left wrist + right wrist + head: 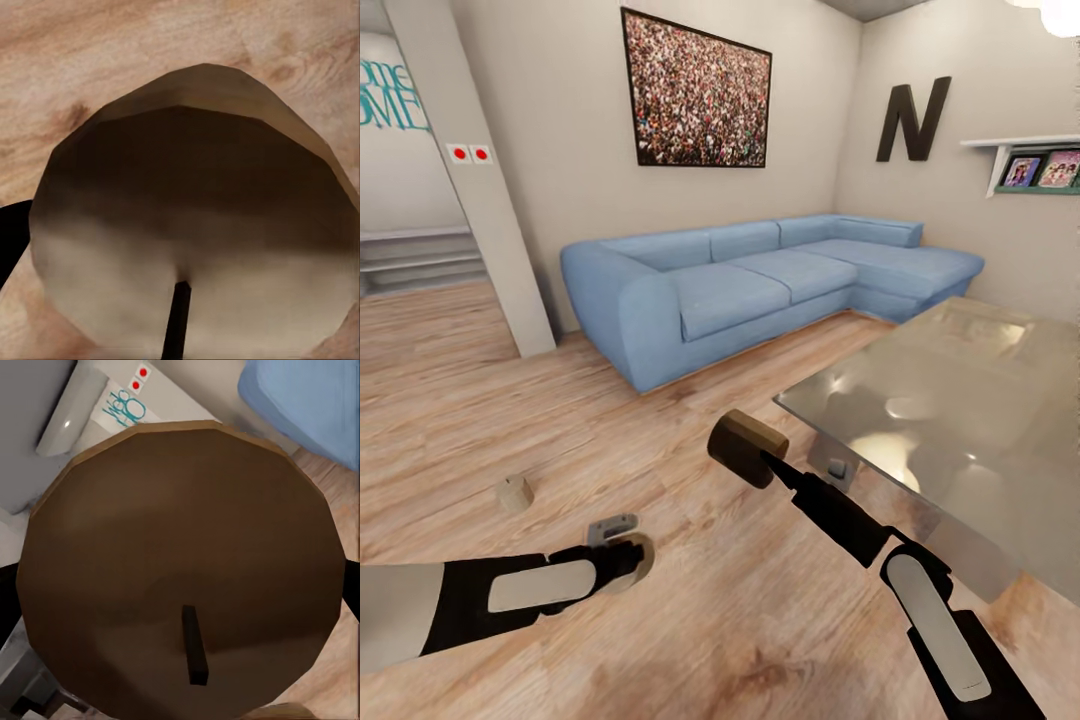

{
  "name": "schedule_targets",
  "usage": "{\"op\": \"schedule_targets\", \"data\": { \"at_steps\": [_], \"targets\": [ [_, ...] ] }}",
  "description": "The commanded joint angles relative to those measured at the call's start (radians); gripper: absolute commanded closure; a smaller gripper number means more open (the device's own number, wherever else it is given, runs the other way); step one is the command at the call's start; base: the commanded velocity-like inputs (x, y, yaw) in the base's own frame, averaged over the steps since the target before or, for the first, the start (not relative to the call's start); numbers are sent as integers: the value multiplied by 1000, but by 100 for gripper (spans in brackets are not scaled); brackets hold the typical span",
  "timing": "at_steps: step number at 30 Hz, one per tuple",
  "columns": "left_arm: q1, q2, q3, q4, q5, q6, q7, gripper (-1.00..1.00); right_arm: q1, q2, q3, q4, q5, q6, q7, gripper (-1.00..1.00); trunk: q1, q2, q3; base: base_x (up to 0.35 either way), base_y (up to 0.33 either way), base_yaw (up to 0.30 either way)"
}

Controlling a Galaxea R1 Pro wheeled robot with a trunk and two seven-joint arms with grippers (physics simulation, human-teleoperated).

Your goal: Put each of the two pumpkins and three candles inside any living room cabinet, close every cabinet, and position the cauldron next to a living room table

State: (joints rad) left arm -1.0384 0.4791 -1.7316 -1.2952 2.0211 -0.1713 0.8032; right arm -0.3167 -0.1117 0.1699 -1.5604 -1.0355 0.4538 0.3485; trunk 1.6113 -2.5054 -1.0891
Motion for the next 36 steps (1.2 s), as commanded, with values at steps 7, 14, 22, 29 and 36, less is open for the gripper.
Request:
{"op": "schedule_targets", "data": {
  "at_steps": [7, 14, 22, 29, 36],
  "targets": [
    [-2, 46, -95, -25, 9, -81, -6, 100, -1, 28, 6, 30, 61, -10, -87, 100, -3, 1, 26, -35, 0, 0],
    [-2, 69, -115, -37, 11, -89, -6, 100, -1, 102, 9, 93, 229, -84, -97, 100, -6, 3, 53, -282, 0, 0],
    [-2, 78, -142, -54, 11, -91, 2, 100, -1, 174, 11, 151, 419, -145, -97, 100, -10, 5, 84, -339, 0, 0],
    [-2, 76, -183, -55, 11, -120, -1, 100, -1, 179, 10, 208, 443, -184, -97, 100, -27, 35, 108, -343, 0, 0],
    [-1, 60, -303, -55, 14, -237, -2, 100, 0, 179, 12, 359, 448, -328, -98, 100, -54, 84, 130, -343, 0, 0]
  ]
}}
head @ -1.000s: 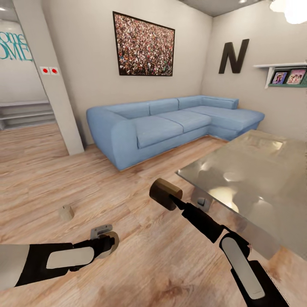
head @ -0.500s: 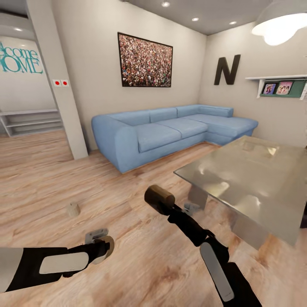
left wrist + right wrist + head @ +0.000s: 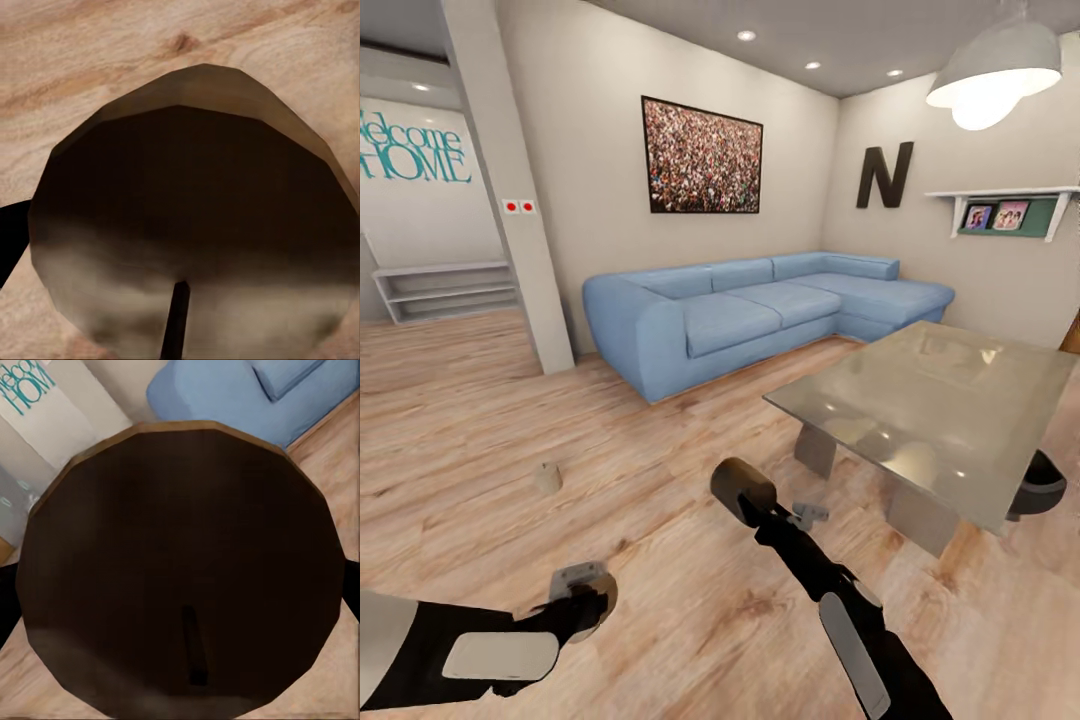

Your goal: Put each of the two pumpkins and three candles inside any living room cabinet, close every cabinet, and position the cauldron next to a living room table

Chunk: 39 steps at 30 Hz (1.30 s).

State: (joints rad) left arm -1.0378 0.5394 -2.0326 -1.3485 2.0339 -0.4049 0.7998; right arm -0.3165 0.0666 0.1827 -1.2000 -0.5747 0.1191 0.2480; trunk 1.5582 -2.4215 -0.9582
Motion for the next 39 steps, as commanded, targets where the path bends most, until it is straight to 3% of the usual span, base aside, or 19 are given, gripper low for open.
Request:
{"op": "schedule_targets", "data": {
  "at_steps": [1, 2, 3, 4, 7, 10, 16, 22, 24, 25, 27, 28, 29, 32, 39],
  "targets": [
    [-1, -3, -20, -1, 1, -27, 1, 100, 0, -1, -1, 13, -12, 1, 2, 100, -5, 7, 2, -343, 0, 0],
    [0, -20, -157, -3, 5, -210, 1, 100, 5, -6, -2, 36, -8, -27, 2, 100, -9, 14, 5, -343, 0, 0],
    [-1, -33, -179, -6, 6, -244, 2, 100, 5, -6, -3, 37, -8, -29, 2, 100, -12, 21, 9, -343, 0, 0],
    [0, -48, -231, -13, 8, -297, 4, 100, 5, -6, -3, 38, 7, -30, -2, 100, -16, 28, 12, -343, 0, 0],
    [1, -53, -269, -19, 10, -357, 5, 100, 5, -6, -3, 40, 36, -88, -40, 100, -28, 49, 21, -299, 0, 0],
    [1, -55, -275, -16, 21, -368, 4, 100, 6, -5, -2, 42, 43, -132, -53, 100, -39, 70, 31, -103, 0, -25],
    [1, -58, -277, 2, 30, -372, 4, 100, 9, -5, -2, 41, 85, -150, -78, 100, -62, 112, 53, -17, 0, -162],
    [7, -93, -278, 81, 77, -370, 3, 100, 27, -4, -3, 42, 93, -170, -93, 100, -85, 154, 76, -1, 0, -222],
    [17, -114, -278, 112, 97, -369, 3, 100, 52, -4, -3, 42, 113, -203, -97, 100, -93, 168, 84, 0, 0, -228],
    [28, -128, -278, 141, 107, -368, 2, 100, 74, -5, -3, 42, 155, -234, -114, 100, -97, 175, 87, 0, 0, -231],
    [43, -143, -278, 166, 111, -367, 2, 100, 105, -6, -4, 53, 188, -286, -133, 100, -104, 189, 95, 0, 0, -235],
    [47, -151, -278, 174, 112, -367, 2, 100, 114, -7, -4, 71, 195, -315, -137, 100, -108, 196, 99, 0, 0, -237],
    [60, -168, -278, 187, 113, -367, 2, 100, 127, -14, -5, 138, 204, -390, -142, 100, -112, 203, 103, 0, 0, -239],
    [66, -179, -278, 190, 115, -367, 2, 100, 147, -33, -5, 201, 207, -457, -144, 100, -124, 224, 114, 0, 0, -243],
    [86, -191, -278, 191, 115, -367, 2, 100, 152, -43, -7, 300, 204, -558, -144, 100, -150, 273, 137, 0, 0, -92]
  ]
}}
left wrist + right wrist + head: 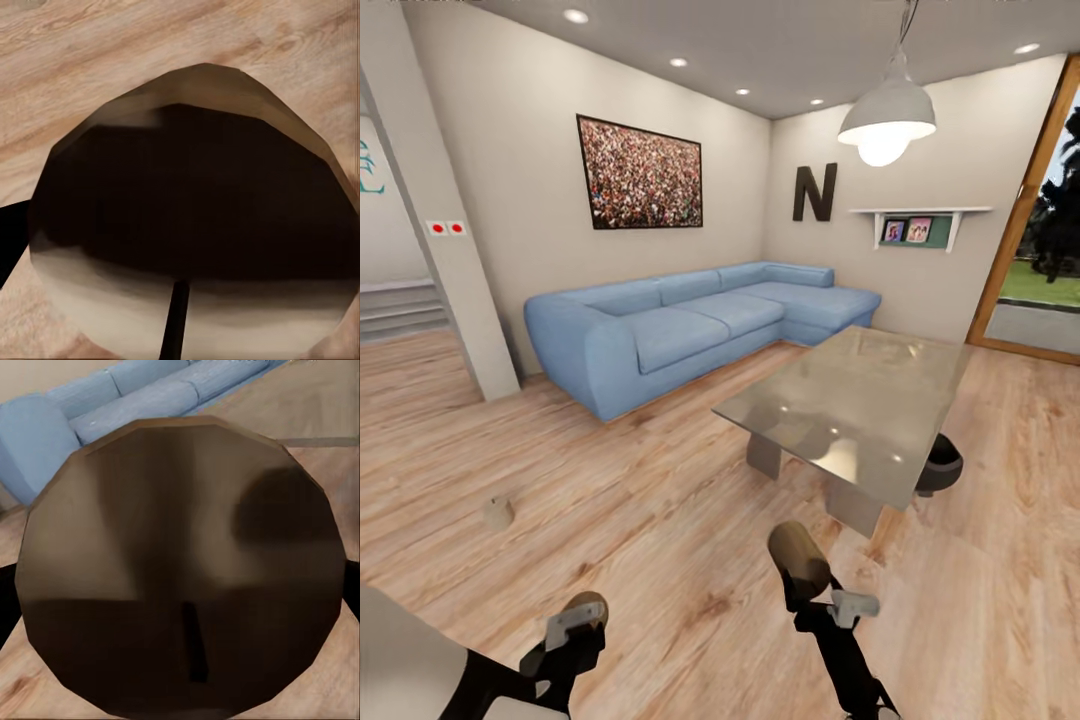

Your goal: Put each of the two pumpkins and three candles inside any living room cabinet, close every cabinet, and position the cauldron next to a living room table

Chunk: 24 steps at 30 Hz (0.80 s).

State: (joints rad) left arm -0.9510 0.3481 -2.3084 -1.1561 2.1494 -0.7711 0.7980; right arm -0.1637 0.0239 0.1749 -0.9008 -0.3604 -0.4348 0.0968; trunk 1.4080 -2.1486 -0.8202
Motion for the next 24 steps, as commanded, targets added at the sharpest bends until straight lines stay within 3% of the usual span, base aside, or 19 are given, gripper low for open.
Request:
{"op": "schedule_targets", "data": {
  "at_steps": [1, 4, 6, 11, 21, 24],
  "targets": [
    [0, -4, -2, 0, 1, -1, 4, 100, -1, -1, 1, 17, -10, -24, 7, 100, -4, 7, 2, 0, 0, -11],
    [18, -14, -2, 26, 5, -1, 4, 100, 0, -4, 0, 47, -11, -81, 5, 100, -16, 28, 12, 0, 0, -5],
    [51, -41, -2, 93, 6, 1, 3, 100, 0, -6, 1, 61, -11, -98, 4, 100, -23, 42, 18, 0, 0, -1],
    [108, -71, -2, 184, 7, 3, 0, 100, 4, -4, 3, 80, -11, -136, -51, 100, -42, 77, 34, 0, 0, 0],
    [116, -85, -2, 235, 10, 51, -16, 100, 6, -1, 4, 150, -10, -166, -58, 100, -81, 147, 65, 0, 0, 0],
    [116, -97, -2, 245, 29, 70, -24, 100, 6, 2, 6, 165, -12, -180, -59, 100, -92, 168, 74, 0, 0, 0]
  ]
}}
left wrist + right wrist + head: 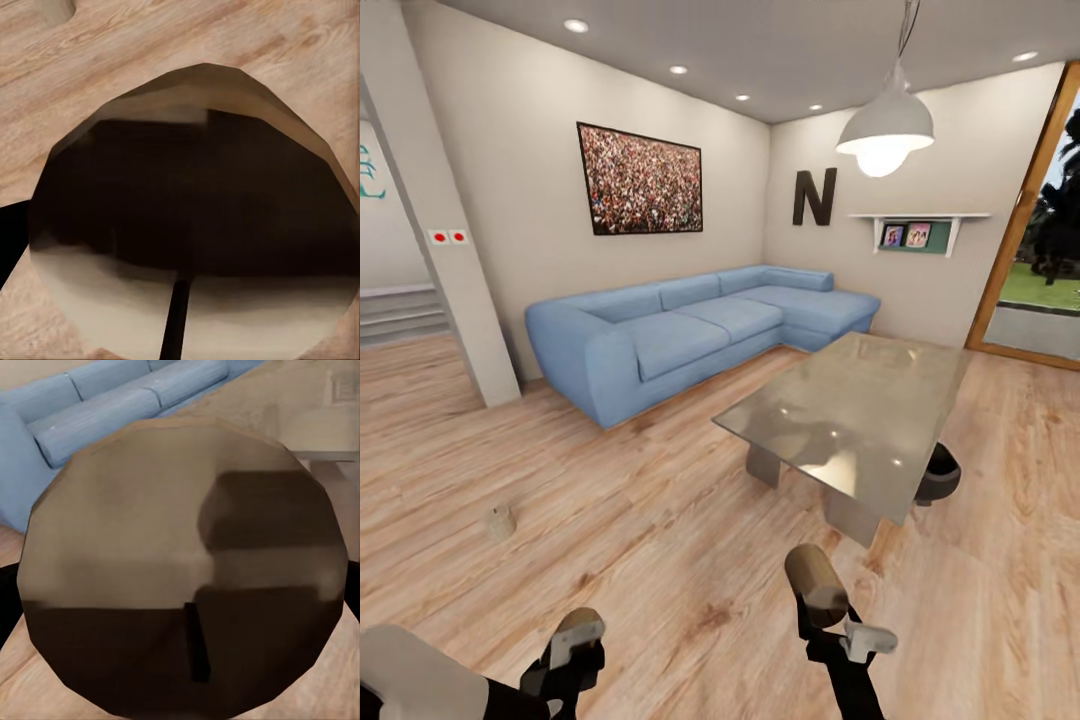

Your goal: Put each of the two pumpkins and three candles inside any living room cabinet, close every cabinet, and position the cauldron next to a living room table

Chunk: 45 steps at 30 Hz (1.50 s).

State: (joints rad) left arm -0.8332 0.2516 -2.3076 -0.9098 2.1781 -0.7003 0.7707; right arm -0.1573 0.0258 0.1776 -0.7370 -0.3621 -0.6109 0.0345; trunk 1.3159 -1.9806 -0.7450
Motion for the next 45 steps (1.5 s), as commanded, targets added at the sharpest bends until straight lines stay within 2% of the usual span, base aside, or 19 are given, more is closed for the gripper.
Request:
{"op": "schedule_targets", "data": {
  "at_steps": [1, 4, 8, 11, 12, 13, 16, 19, 20, 22, 23, 25, 28, 30, 33, 36, 38, 42, 45],
  "targets": [
    [-1, -4, -3, 8, 5, 2, 2, 100, -1, 0, 3, 4, -10, -6, 2, 100, -4, 7, 2, 0, 0, -39],
    [28, -23, -3, 69, 11, 32, -9, 100, -1, -2, 1, 14, -12, -8, 1, 100, -16, 28, 12, 0, 0, -163],
    [61, -58, -3, 176, 36, 124, -85, 100, -1, -6, -9, 66, -14, -14, 0, 100, -31, 56, 24, 0, 0, -242],
    [75, -72, -2, 256, 114, 211, -194, 100, -1, -8, -36, 123, -15, -44, -1, 100, -42, 77, 34, 0, 0, -260],
    [81, -76, -2, 317, 167, 285, -280, 100, -1, -14, -60, 152, -15, -63, -1, 100, -46, 84, 37, 0, 0, -263],
    [88, -78, -1, 388, 178, 363, -359, 100, -1, -24, -83, 175, -16, -73, -1, 100, -50, 91, 40, 0, 0, -263],
    [126, -79, 4, 503, 178, 456, -449, 100, -2, -61, -126, 208, -19, -79, -1, 100, -62, 112, 48, 0, 0, -257],
    [135, -84, 6, 525, 178, 470, -470, 100, -19, -97, -168, 292, -19, -75, -1, 100, -73, 133, 55, 0, 0, -114],
    [137, -98, 6, 529, 178, 471, -474, 100, -87, -138, -184, 391, -21, -77, -1, 100, -77, 140, 57, 0, 0, -9],
    [138, -109, 6, 529, 178, 468, -474, 100, -97, -140, -186, 405, -26, -79, -1, 100, -85, 154, 63, 0, 0, -5],
    [163, -146, 6, 529, 178, 386, -469, 100, -103, -138, -190, 415, -33, -82, -8, 100, -88, 161, 66, 0, 0, 0],
    [177, -165, 5, 529, 178, 332, -466, 100, -103, -113, -190, 415, -30, -82, -15, 100, -96, 175, 72, 0, 0, 0],
    [180, -168, 6, 529, 178, 293, -465, 100, -103, -105, -191, 414, -29, -83, -40, 100, -108, 196, 82, 0, 0, 0],
    [182, -169, 5, 528, 178, 219, -463, 100, -103, -103, -191, 413, -29, -85, -53, 100, -115, 210, 88, 0, 0, 0],
    [245, -170, 5, 526, 178, 15, -451, 100, -103, -100, -191, 414, -29, -86, -60, 100, -127, 231, 97, 0, 0, 0],
    [286, -170, 4, 526, 178, -136, -448, 100, -103, -99, -190, 415, -29, -86, -60, 100, -138, 252, 107, 0, 0, 0],
    [309, -170, 3, 526, 178, -193, -447, 100, -103, -99, -190, 415, -29, -86, -60, 100, -146, 266, 113, 0, 0, 0],
    [362, -170, 2, 527, 178, -225, -448, 100, -103, -104, -194, 435, -29, -90, -62, 100, -161, 294, 125, 0, 0, -4],
    [398, -169, 1, 530, 178, -227, -449, 100, -103, -124, -194, 546, -29, -212, -62, 100, -173, 315, 135, 0, 0, -178]
  ]
}}
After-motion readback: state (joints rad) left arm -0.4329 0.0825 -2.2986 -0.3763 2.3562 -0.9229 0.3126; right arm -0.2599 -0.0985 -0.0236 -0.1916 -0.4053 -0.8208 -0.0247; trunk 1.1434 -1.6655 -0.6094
